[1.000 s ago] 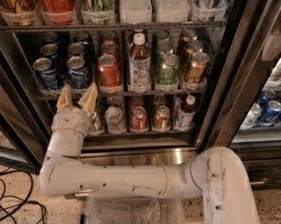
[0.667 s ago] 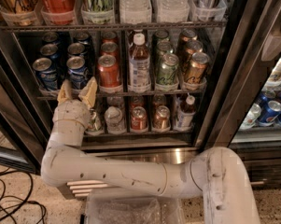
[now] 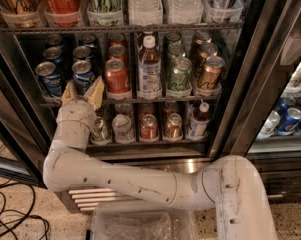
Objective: Pick pepsi can from middle shelf of fridge
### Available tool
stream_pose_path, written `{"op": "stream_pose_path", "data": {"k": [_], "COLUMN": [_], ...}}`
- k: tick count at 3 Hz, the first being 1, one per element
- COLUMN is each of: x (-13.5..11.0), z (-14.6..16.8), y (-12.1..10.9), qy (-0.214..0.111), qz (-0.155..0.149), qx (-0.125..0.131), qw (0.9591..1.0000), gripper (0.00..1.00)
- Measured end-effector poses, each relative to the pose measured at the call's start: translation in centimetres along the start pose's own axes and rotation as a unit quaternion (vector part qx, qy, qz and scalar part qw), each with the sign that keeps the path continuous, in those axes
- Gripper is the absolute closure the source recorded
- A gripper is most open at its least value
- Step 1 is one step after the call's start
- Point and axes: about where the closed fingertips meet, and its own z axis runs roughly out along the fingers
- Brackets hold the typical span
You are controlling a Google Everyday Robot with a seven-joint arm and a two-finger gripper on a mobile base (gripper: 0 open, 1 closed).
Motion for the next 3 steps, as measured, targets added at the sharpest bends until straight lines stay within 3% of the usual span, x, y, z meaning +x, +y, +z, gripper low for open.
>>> {"op": "stream_pose_path", "data": {"k": [2,3], "x": [0.63,0.57], "z": [1.53,1.83], "y": [-0.40,-0.39], "qy": [0.013,0.014], "qz": [0.000,0.001], "qx": [0.012,0.013], "qw": [0.9998,0.9998], "gripper": [0.39,0.58]}}
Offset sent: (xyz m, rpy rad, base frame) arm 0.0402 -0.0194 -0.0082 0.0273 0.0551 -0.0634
